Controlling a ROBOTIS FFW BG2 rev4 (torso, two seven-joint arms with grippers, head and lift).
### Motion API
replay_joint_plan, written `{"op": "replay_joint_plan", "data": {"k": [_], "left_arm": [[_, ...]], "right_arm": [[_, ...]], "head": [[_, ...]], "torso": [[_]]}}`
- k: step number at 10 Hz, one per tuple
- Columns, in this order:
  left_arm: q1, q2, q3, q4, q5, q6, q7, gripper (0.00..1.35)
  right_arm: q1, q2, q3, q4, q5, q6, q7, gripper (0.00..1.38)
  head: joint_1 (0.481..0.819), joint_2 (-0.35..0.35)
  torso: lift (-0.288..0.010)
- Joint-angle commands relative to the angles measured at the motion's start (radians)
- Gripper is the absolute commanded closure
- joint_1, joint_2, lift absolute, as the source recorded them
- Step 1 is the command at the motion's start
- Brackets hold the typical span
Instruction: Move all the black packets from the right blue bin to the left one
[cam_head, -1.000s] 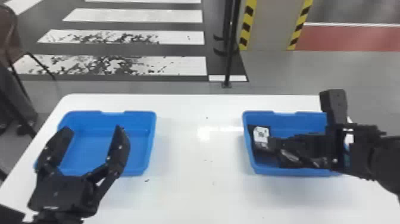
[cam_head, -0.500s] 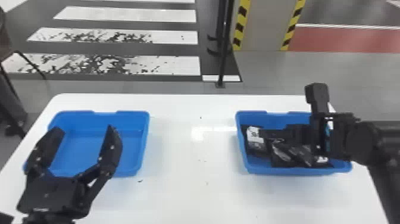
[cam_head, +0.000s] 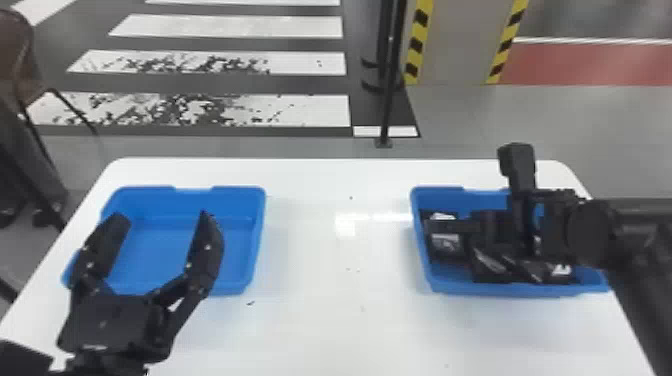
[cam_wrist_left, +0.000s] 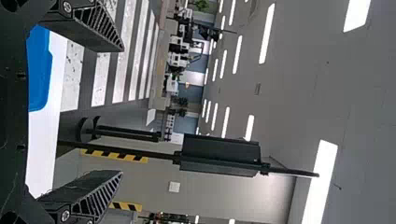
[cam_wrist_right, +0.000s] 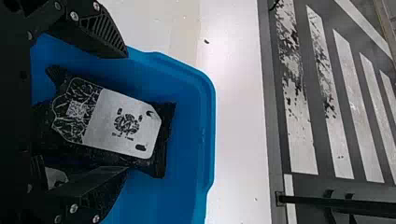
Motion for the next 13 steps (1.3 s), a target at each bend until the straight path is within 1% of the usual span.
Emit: {"op": "replay_joint_plan", "data": {"k": [1,2,3,4,7,9,10,11,12,13], "left_arm": [[-0.001,0.000,0.000,0.001,0.001,0.000,0.000,0.10],[0.002,0.000,0.002,0.003,0.005,0.000,0.000,0.10],[-0.001,0.000,0.000,0.008,0.005,0.000,0.000,0.10],[-0.003,0.000,0.000,0.010,0.005,0.000,-0.003,0.10],[-0.008,0.000,0.000,0.018,0.005,-0.002,-0.005,0.10],[-0.010,-0.001,0.000,0.020,0.005,-0.007,-0.006,0.10],[-0.013,-0.001,-0.002,0.023,0.005,-0.007,-0.006,0.10],[-0.015,-0.001,-0.002,0.023,0.005,-0.007,-0.008,0.10],[-0.013,-0.001,0.000,0.025,0.007,-0.007,-0.008,0.10],[-0.013,-0.001,0.000,0.025,0.007,-0.007,-0.009,0.10]], "right_arm": [[-0.008,-0.003,0.027,-0.030,0.037,0.068,-0.002,0.17],[-0.005,-0.004,0.037,-0.062,0.059,0.103,-0.008,0.17],[-0.008,-0.003,0.041,-0.099,0.095,0.147,-0.029,0.17],[-0.015,-0.003,0.047,-0.104,0.109,0.167,-0.038,0.17],[-0.066,-0.004,0.067,0.002,0.073,0.152,-0.040,0.17],[-0.098,-0.004,0.097,0.075,0.037,0.088,-0.034,0.17],[-0.106,-0.004,0.106,0.093,0.029,0.086,-0.031,0.18],[-0.108,-0.004,0.106,0.105,0.025,0.086,-0.031,0.22],[-0.113,-0.004,0.110,0.115,0.027,0.108,-0.031,0.32],[-0.135,-0.010,0.142,0.122,0.033,0.140,-0.031,0.37]], "head": [[0.695,-0.003],[0.695,0.002],[0.695,0.002],[0.695,-0.003],[0.695,-0.016],[0.695,-0.010],[0.695,-0.006],[0.695,0.001],[0.695,0.004],[0.695,0.004]], "torso": [[-0.140],[-0.140],[-0.140],[-0.140],[-0.140],[-0.140],[-0.140],[-0.140],[-0.140],[-0.140]]}}
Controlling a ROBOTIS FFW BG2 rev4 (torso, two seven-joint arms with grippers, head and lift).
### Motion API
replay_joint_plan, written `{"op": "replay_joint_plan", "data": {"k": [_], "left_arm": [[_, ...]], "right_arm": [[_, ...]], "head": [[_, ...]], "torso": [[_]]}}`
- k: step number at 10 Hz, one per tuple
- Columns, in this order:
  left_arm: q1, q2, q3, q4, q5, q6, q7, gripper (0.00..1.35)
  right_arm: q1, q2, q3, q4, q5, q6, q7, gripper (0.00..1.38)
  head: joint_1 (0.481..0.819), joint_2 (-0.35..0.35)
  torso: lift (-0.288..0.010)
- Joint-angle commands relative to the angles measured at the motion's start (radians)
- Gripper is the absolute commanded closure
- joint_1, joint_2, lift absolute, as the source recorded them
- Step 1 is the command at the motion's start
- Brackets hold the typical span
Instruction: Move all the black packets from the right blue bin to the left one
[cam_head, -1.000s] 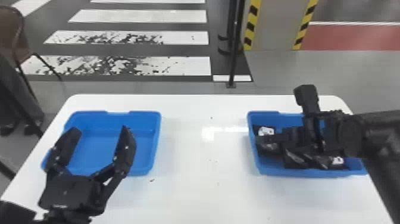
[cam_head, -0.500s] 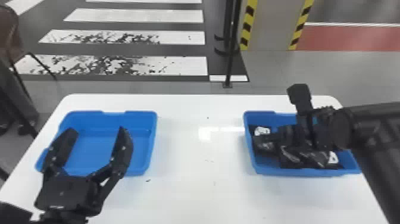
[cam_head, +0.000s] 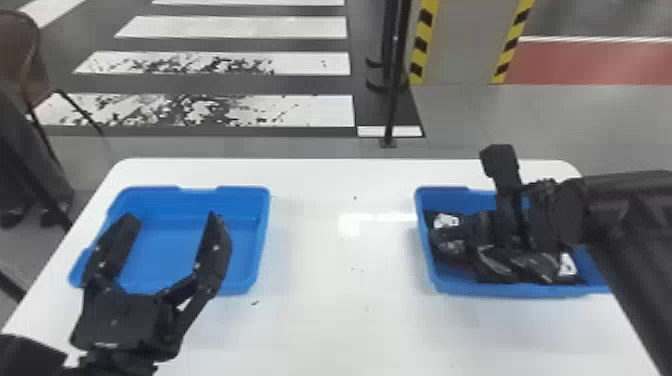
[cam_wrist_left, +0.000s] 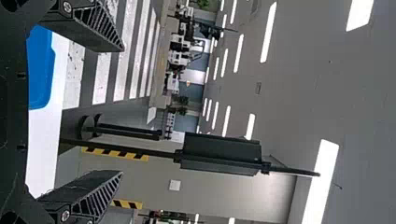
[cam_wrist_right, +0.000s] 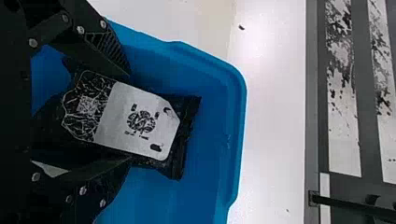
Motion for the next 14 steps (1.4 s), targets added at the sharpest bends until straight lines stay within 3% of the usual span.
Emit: {"op": "replay_joint_plan", "data": {"k": [1,2,3,4,5,8,11,12,14], "left_arm": [[-0.002,0.000,0.000,0.001,0.000,0.002,-0.002,0.10],[-0.002,0.000,0.000,0.003,0.000,0.002,-0.002,0.10],[-0.005,0.000,0.000,0.003,0.000,0.002,-0.002,0.10],[-0.002,0.000,0.000,0.003,0.004,0.002,-0.002,0.10],[0.000,0.000,0.002,0.003,0.006,0.000,-0.002,0.10],[0.000,-0.002,0.004,0.003,0.008,-0.015,-0.002,0.10],[0.003,-0.009,0.014,0.015,0.016,-0.061,-0.002,0.10],[0.003,-0.009,0.014,0.018,0.016,-0.069,-0.002,0.10],[-0.002,-0.009,0.006,0.020,0.012,-0.076,-0.002,0.10]], "right_arm": [[-0.034,-0.004,0.039,0.017,0.015,0.046,0.006,0.38],[-0.051,-0.004,0.049,0.039,0.023,0.056,0.018,0.42],[-0.061,-0.004,0.057,0.056,0.041,0.056,0.032,0.64],[-0.056,-0.006,0.057,0.052,0.037,0.039,0.036,0.95],[-0.034,-0.006,0.055,0.025,0.019,0.012,0.040,1.11],[0.145,0.003,-0.082,-0.177,0.007,-0.052,0.036,1.13],[0.420,0.032,-0.264,-0.491,0.007,-0.155,0.033,1.13],[0.484,0.045,-0.292,-0.557,0.005,-0.243,0.035,1.13],[0.513,0.057,-0.298,-0.533,-0.018,-0.511,0.093,1.13]], "head": [[0.695,0.004],[0.695,0.004],[0.695,0.004],[0.695,0.002],[0.695,0.000],[0.695,0.022],[0.695,0.009],[0.695,0.006],[0.695,0.001]], "torso": [[-0.140],[-0.140],[-0.140],[-0.140],[-0.140],[-0.140],[-0.140],[-0.140],[-0.140]]}}
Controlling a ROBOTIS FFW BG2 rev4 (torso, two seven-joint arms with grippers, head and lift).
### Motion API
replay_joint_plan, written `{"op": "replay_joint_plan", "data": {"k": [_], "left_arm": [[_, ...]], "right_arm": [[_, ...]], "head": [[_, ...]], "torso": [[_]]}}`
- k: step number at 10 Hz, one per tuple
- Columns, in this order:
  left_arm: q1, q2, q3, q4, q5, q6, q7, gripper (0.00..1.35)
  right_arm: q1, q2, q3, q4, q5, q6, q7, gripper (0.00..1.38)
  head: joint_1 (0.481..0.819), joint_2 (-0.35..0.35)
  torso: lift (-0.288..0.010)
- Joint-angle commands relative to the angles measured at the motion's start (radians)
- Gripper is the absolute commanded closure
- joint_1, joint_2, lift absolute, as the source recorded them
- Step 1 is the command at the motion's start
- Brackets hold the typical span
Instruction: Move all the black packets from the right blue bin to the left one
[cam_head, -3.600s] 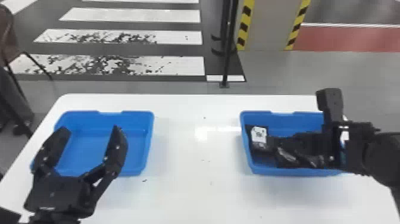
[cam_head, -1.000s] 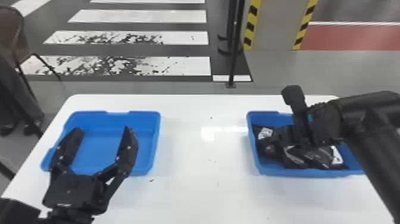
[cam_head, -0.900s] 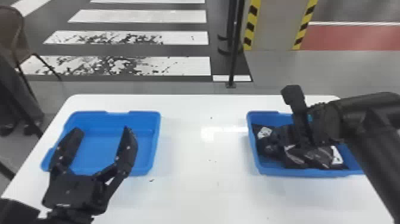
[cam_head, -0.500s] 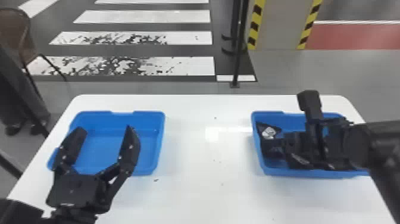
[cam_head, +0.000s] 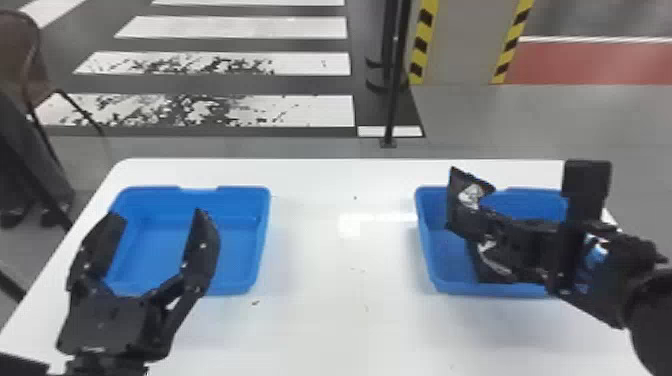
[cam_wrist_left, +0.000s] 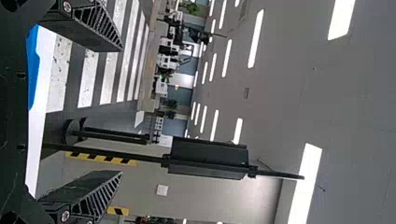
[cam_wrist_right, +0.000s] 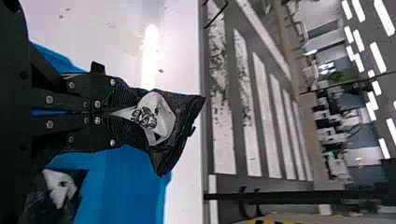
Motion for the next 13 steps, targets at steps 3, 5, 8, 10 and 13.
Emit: {"op": "replay_joint_plan", "data": {"k": [3,5,8,10,13], "left_arm": [[-0.015,0.003,-0.020,0.000,0.009,0.019,0.000,0.10],[-0.029,0.009,-0.034,0.000,0.021,0.056,-0.017,0.10],[-0.064,0.023,-0.066,0.000,0.041,0.142,-0.048,0.13],[-0.088,0.031,-0.076,0.000,0.043,0.208,-0.078,0.13],[-0.096,0.031,-0.080,0.010,0.045,0.216,-0.086,0.13]], "right_arm": [[-0.020,-0.013,0.146,0.068,-0.137,-0.343,0.118,1.13],[-0.052,-0.036,0.316,0.107,-0.221,-0.409,0.137,1.13],[-0.104,-0.047,0.493,0.154,-0.287,-0.461,0.134,1.13],[-0.140,-0.054,0.593,0.161,-0.311,-0.483,0.126,1.13],[-0.170,-0.063,0.687,0.168,-0.353,-0.493,0.118,1.13]], "head": [[0.695,0.033],[0.695,0.116],[0.695,0.228],[0.695,0.261],[0.695,0.308]], "torso": [[-0.140],[-0.140],[-0.140],[-0.140],[-0.140]]}}
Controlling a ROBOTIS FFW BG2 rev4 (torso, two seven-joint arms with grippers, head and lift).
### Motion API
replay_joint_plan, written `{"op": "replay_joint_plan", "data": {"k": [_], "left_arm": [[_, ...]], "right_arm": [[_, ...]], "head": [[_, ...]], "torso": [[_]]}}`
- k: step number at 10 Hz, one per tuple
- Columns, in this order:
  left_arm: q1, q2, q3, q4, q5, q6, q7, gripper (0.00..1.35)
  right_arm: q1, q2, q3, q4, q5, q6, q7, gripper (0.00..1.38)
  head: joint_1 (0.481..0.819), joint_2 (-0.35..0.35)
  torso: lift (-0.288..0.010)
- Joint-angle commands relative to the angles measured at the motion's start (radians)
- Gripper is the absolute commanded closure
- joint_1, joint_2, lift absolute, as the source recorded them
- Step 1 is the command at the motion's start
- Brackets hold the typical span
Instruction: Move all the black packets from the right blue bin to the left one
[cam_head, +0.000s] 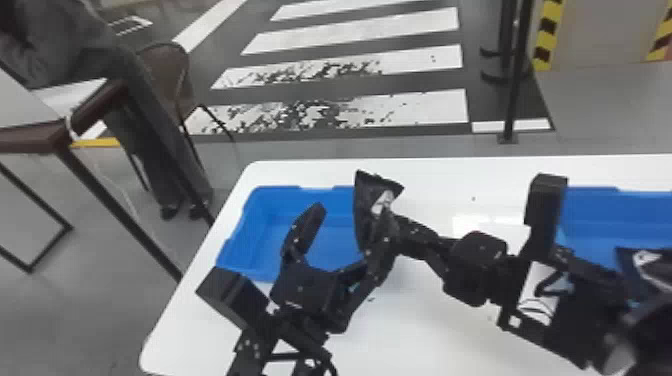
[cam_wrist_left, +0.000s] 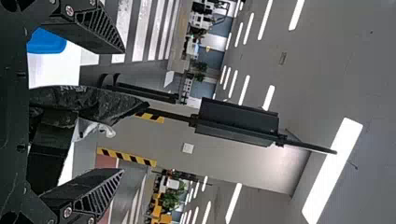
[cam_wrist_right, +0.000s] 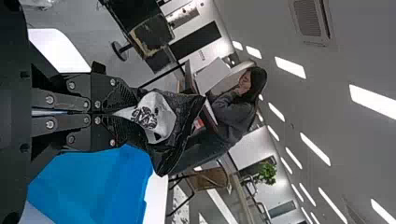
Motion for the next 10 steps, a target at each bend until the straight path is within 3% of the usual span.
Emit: {"op": "replay_joint_plan", "data": {"k": [1,4,8,9,10], "left_arm": [[-0.004,0.000,-0.005,0.003,0.003,0.017,0.001,0.13],[-0.007,0.002,-0.013,0.003,0.045,0.086,0.011,0.13],[0.008,0.000,-0.017,0.025,0.059,-0.020,0.049,0.13],[0.008,0.000,-0.017,0.025,0.057,-0.018,0.049,0.17],[0.008,0.000,-0.013,0.025,0.059,-0.010,0.049,0.41]], "right_arm": [[-0.005,-0.004,0.037,-0.004,-0.017,-0.001,-0.002,1.13],[-0.020,-0.013,0.093,-0.009,-0.033,-0.009,-0.006,1.13],[-0.020,-0.018,0.116,-0.011,-0.039,-0.009,-0.006,1.13],[-0.020,-0.018,0.116,-0.011,-0.041,-0.009,-0.006,1.13],[-0.020,-0.018,0.116,-0.011,-0.043,-0.011,-0.006,1.13]], "head": [[0.695,0.326],[0.695,0.349],[0.695,0.350],[0.695,0.350],[0.695,0.350]], "torso": [[-0.140],[-0.140],[-0.140],[-0.140],[-0.140]]}}
